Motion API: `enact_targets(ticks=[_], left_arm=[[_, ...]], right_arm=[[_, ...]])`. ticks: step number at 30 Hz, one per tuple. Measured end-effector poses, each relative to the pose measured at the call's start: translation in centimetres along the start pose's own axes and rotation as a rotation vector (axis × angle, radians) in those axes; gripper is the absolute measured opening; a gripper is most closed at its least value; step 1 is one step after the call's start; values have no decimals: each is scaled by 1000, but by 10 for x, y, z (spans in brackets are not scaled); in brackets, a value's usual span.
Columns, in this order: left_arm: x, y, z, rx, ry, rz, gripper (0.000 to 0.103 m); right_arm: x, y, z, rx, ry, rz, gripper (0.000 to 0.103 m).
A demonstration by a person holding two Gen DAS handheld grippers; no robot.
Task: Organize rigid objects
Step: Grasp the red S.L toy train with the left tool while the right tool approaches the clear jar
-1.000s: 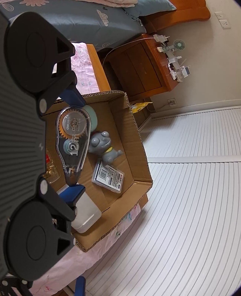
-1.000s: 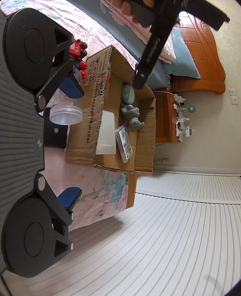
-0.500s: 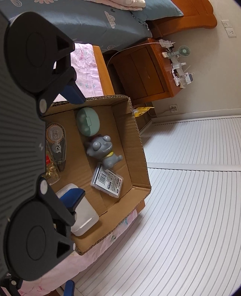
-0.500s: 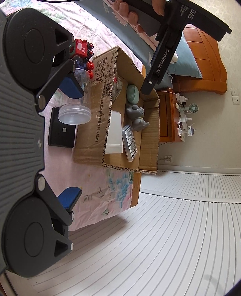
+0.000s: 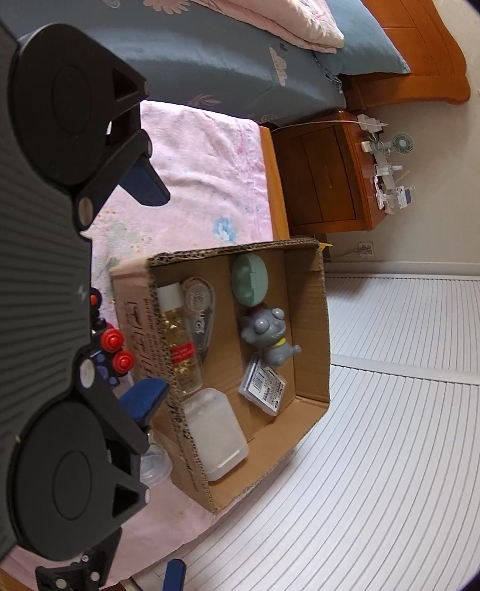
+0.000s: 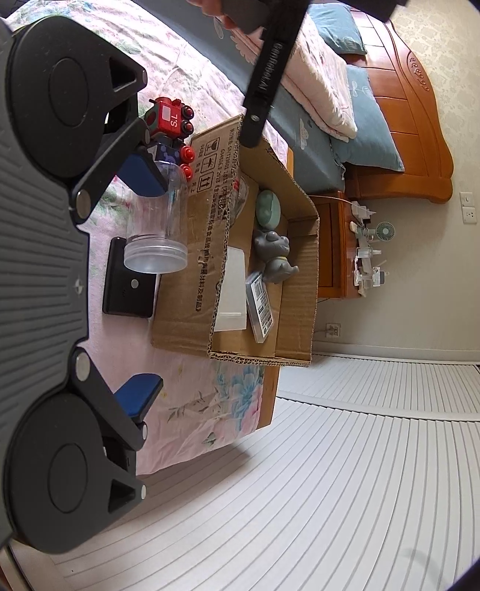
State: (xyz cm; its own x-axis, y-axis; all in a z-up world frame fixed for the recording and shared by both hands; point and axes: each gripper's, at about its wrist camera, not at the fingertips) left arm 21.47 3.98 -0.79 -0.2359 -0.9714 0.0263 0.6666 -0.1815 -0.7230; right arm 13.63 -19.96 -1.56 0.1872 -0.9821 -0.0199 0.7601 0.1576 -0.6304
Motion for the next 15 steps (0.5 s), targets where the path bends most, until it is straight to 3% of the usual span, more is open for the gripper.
enact_targets(ticks=[8, 15], left_arm=[[-13, 9, -48, -32, -168, 78, 99], [-16, 21, -60, -33, -290, 117, 99]], right_arm=[[2, 2, -7, -17, 10, -9, 103], [5, 6, -8, -22, 15, -16, 103]])
Point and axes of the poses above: each gripper's, at about its wrist camera, not at the fingertips, and y roughly the way its jaws point, x to its right, z to its top, and after that the axes turned 1 degree about y, right-handed
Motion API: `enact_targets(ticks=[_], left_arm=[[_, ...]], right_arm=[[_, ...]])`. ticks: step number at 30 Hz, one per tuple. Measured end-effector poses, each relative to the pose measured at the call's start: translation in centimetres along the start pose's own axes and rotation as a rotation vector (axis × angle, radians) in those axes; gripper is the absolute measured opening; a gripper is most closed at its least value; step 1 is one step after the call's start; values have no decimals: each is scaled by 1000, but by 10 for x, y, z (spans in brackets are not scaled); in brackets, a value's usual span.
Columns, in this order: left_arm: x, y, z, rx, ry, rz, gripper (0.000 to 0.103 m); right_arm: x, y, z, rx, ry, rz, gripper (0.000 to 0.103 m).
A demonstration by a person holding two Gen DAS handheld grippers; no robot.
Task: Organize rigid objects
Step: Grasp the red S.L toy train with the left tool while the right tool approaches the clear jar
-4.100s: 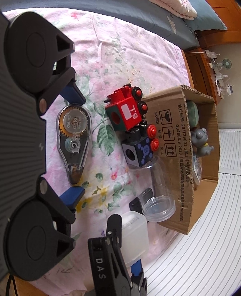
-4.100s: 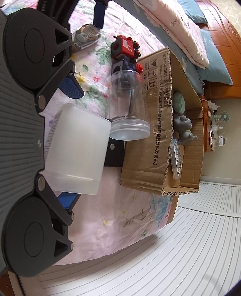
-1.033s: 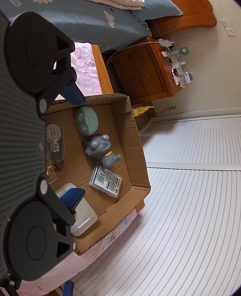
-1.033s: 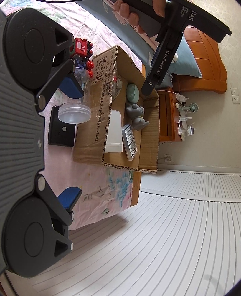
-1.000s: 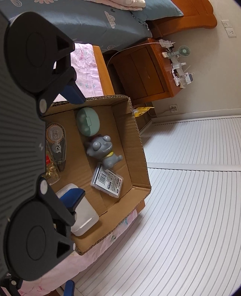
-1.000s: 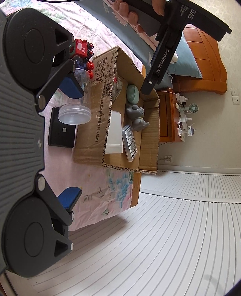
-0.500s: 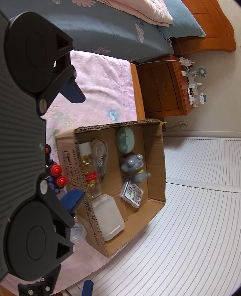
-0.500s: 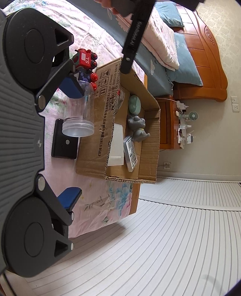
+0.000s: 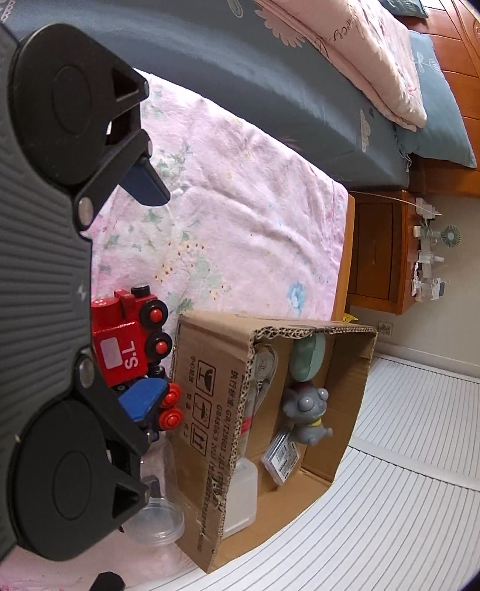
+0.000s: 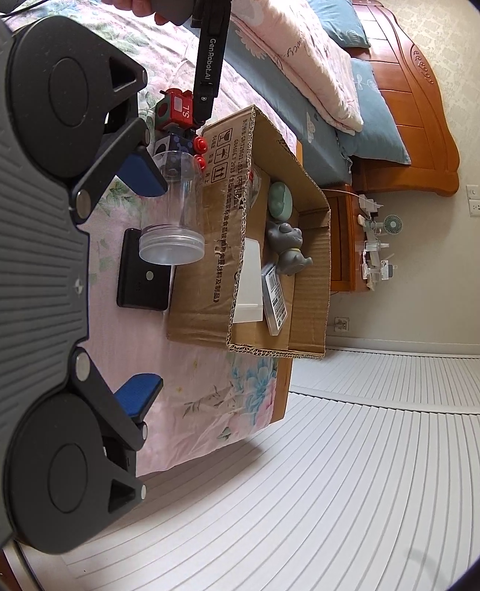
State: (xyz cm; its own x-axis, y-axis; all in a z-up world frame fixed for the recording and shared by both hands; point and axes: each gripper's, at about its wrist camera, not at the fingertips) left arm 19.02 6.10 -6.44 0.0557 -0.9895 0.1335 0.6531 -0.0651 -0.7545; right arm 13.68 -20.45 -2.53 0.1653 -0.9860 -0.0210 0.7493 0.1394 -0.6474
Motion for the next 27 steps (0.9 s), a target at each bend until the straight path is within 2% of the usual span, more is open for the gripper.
enact_targets(ticks=[3, 11, 16, 20, 24, 27], left_arm=[[5, 7, -1, -14, 16, 31, 100], [15, 12, -5, 13, 5, 85, 103], [20, 21, -17, -29, 129, 161, 101], [12, 20, -17, -8, 80, 93, 91], [22, 19, -16, 37, 162, 86, 81], [25, 18, -18, 60, 211, 31, 58]], right_arm=[[2, 2, 0, -2, 5, -2, 103], [0, 8, -2, -14, 7, 12, 103], [-3, 7, -3, -13, -6, 17, 103], [-2, 8, -3, -15, -1, 18, 103], [-6, 8, -4, -19, -13, 26, 103], [-10, 8, -6, -22, -33, 24, 103]])
Point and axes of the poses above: each gripper's, at about its wrist camera, not at the fingertips, and y roughly the way its jaws point, x to its right, z to its top, and after that the axes turned 1 degree about y, right-handed
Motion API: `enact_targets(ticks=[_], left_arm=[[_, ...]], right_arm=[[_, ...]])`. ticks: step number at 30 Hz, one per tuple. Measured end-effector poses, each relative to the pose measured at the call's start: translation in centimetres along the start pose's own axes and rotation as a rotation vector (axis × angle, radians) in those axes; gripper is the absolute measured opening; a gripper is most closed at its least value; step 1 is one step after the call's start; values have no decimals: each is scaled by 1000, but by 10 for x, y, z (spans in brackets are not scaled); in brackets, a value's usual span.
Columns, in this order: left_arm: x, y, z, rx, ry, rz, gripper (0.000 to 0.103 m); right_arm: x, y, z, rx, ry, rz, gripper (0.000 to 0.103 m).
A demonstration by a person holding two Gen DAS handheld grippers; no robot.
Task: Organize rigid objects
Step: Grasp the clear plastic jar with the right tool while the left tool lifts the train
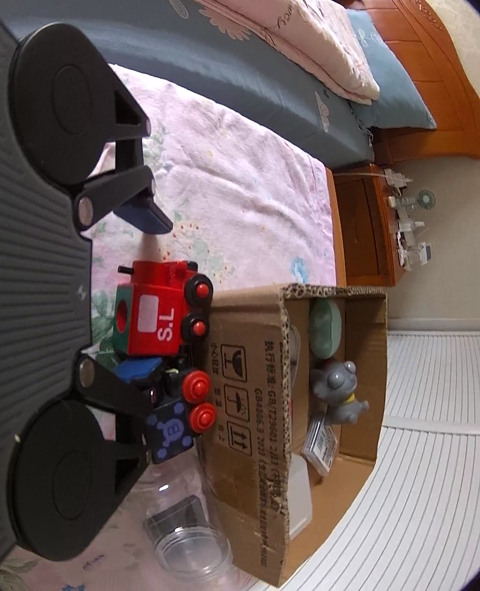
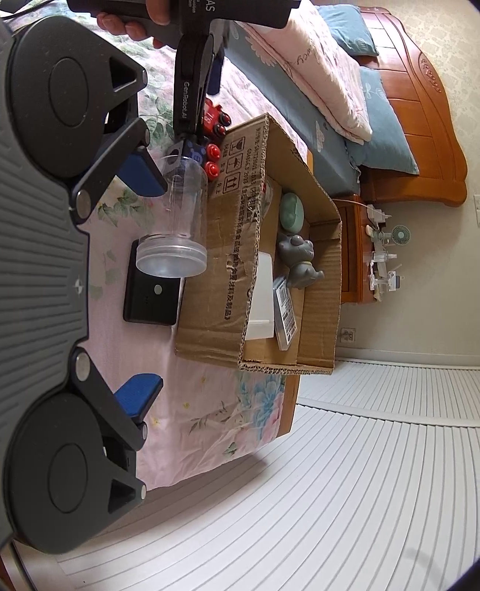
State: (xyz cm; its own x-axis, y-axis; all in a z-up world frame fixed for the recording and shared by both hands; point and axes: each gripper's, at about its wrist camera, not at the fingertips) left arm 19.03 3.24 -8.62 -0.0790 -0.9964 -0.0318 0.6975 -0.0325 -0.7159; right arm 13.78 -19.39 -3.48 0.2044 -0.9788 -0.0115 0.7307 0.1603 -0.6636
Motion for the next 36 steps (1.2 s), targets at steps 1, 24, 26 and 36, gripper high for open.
enact_targets(ticks=[1, 24, 26, 36], left_arm=[[0, -1, 0, 7, 6, -22, 50], [0, -57, -50, -45, 266, -315, 50], [3, -62, -54, -48, 303, -353, 50], [-3, -73, -66, -40, 324, -359, 50]], right_arm=[[-1, 0, 0, -1, -3, -3, 103], [-42, -2, -6, -25, -146, 39, 103], [-46, -4, -8, -31, -161, 43, 103], [-54, 0, -24, -96, -156, 47, 103]])
Point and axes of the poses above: each gripper's, at about its wrist camera, not at the fingertips, and y roughly the way its jaws point, x to its right, z to its top, and after that the axes turned 1 degree about y, right-handed
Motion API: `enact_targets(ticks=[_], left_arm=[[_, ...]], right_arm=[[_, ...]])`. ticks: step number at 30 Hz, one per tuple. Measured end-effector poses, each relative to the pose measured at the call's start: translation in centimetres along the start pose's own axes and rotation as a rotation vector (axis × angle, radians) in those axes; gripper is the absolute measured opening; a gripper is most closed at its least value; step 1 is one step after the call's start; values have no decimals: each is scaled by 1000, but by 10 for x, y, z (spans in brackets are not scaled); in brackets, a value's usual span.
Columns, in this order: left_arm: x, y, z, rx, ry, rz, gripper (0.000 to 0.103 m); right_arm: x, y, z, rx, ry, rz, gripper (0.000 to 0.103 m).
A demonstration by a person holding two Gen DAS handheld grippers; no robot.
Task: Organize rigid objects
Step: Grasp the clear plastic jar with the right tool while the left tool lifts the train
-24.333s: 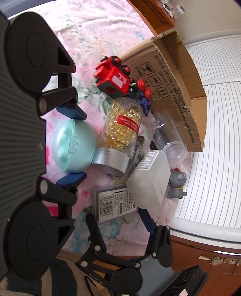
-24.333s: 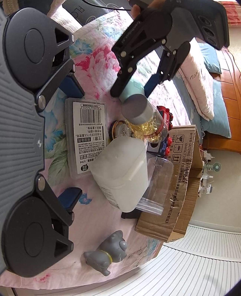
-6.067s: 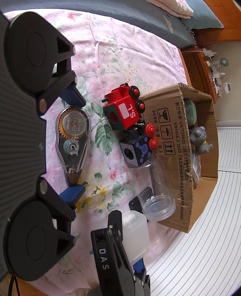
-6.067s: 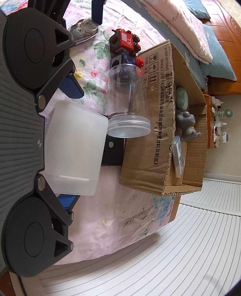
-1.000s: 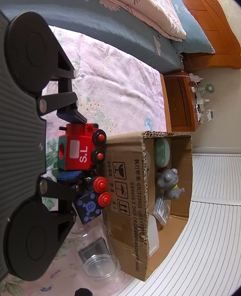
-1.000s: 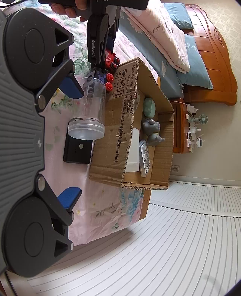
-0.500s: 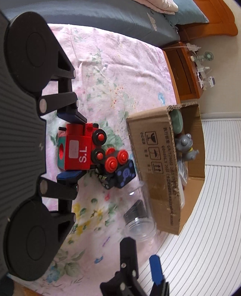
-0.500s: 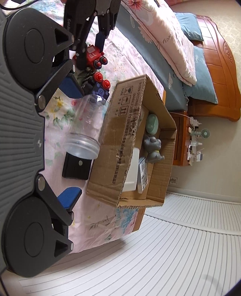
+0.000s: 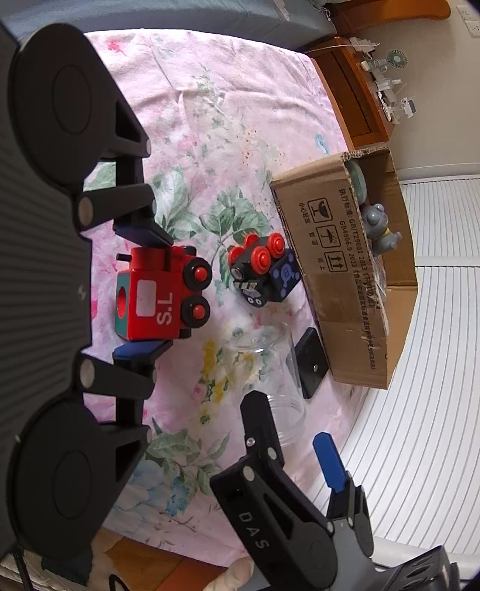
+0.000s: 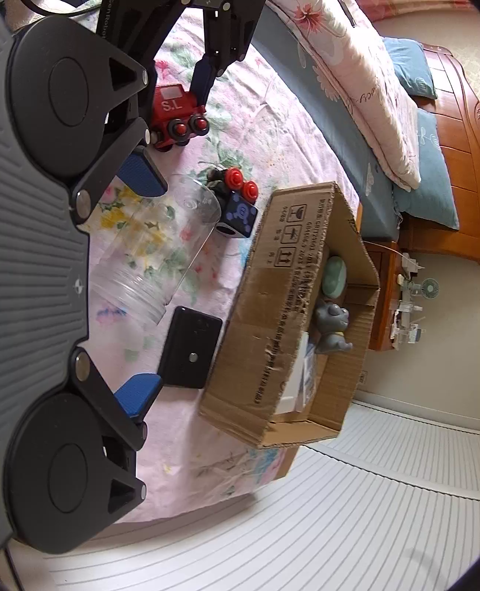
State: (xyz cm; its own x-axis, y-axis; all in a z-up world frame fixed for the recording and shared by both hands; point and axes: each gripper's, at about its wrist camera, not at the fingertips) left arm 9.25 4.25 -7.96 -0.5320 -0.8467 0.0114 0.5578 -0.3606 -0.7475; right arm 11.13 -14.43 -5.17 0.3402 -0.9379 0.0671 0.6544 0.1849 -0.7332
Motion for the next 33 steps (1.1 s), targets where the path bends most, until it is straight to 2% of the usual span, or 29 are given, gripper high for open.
enact_targets(ticks=[7, 13, 20, 25, 33], left_arm=[[-9, -6, -6, -5, -19, 32, 50], [-20, -8, -10, 3, -43, 45, 50], [-24, -8, -11, 11, -78, 48, 50], [-27, -8, -10, 10, -98, 52, 50], [-26, -7, -8, 1, -108, 64, 50]], right_arm=[[-6, 5, 3, -73, 83, 118, 103], [-11, 15, 3, -135, 120, 117, 103], [-19, 32, 22, -138, 156, 155, 103], [-35, 40, 32, -137, 96, 121, 103], [-43, 37, 23, -143, -23, 42, 103]])
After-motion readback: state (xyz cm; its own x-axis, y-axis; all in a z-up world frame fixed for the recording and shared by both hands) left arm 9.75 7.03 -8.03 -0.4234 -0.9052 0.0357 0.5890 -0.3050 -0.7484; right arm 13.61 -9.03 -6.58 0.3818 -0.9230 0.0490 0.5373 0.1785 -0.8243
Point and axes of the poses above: each gripper's, at about its wrist camera, not at the fingertips, and y roughly the way its jaws point, x to its right, z to its top, and after that the axes turned 1 degree about y, right-handed
